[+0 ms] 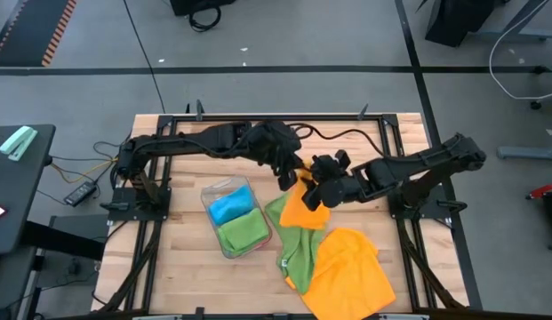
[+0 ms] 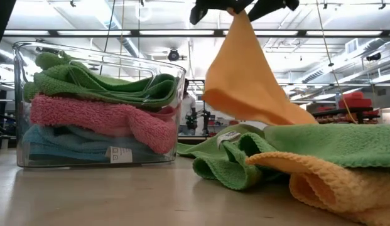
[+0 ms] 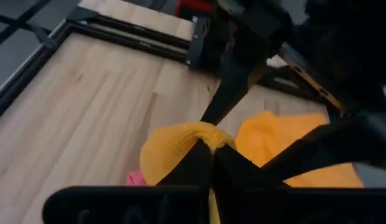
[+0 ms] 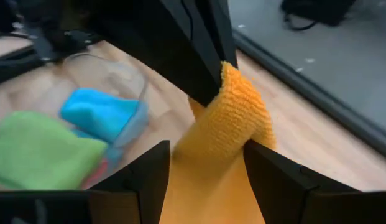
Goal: Fold microfiber towels
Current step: Fold the left yellow towel
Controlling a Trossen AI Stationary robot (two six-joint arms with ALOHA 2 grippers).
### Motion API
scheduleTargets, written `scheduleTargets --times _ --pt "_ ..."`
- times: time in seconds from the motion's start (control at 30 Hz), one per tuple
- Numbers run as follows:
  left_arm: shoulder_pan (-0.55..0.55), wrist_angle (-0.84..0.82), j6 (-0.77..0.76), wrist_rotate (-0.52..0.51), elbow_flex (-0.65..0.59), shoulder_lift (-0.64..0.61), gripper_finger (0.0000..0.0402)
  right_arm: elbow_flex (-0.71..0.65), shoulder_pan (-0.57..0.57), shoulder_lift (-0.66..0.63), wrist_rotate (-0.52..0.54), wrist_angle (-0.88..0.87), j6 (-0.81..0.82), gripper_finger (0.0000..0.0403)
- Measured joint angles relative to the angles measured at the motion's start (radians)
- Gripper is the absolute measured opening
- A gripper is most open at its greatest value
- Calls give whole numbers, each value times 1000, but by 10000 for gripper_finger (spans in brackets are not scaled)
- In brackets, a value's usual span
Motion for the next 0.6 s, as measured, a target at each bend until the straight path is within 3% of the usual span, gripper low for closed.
scheduleTargets --times 0.6 --pt "27 85 -104 -60 26 0 7 74 -21 12 144 -122 128 207"
